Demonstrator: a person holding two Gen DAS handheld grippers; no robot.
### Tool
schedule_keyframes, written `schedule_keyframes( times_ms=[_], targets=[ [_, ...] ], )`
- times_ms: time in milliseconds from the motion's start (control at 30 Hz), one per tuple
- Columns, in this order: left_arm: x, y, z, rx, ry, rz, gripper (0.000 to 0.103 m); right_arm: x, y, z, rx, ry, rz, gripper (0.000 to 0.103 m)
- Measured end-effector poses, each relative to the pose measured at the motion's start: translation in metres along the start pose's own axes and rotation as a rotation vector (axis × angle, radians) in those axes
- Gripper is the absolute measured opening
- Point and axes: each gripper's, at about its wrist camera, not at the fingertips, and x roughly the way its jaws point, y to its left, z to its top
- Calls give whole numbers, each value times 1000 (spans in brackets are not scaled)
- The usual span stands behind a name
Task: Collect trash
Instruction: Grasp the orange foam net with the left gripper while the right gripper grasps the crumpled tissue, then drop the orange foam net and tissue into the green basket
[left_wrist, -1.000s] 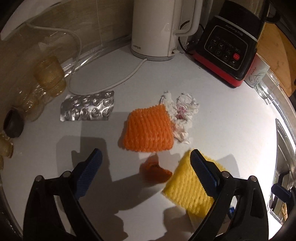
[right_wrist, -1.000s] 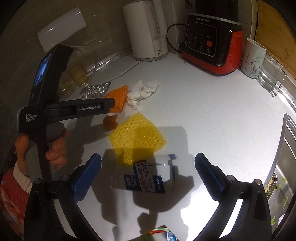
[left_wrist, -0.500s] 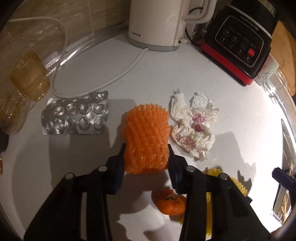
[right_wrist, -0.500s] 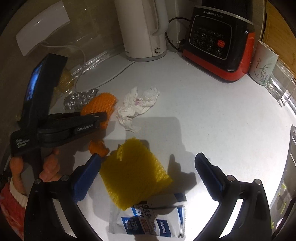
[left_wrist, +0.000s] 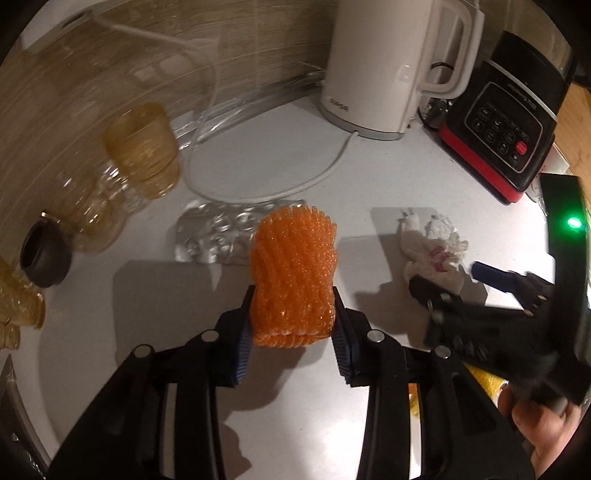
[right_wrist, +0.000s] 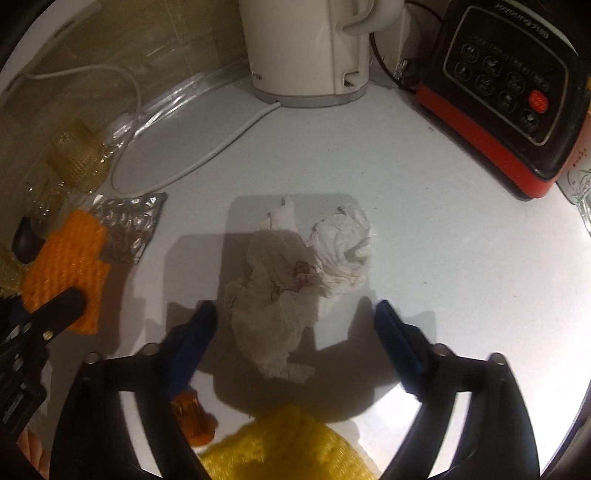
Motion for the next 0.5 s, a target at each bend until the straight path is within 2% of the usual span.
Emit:
schedule_keyframes(
  times_ms=[33, 67, 133, 333, 500],
  targets=[
    [3, 4, 2, -3, 2, 5, 36, -1, 3, 0, -13, -15, -23, 66],
    [3, 7, 0, -5, 1, 12, 36, -2, 6, 0, -22, -20, -35, 59],
    [-1, 10, -4, -8, -2, 19, 36, -4, 7, 1, -13, -27, -15, 25],
    [-19, 10, -16, -12, -25, 13, 36, -36, 7, -8, -8, -91, 3, 21],
    [-59, -8, -38, 9, -62, -10, 36, -92, 2, -42, -31, -140, 8, 21]
  ],
)
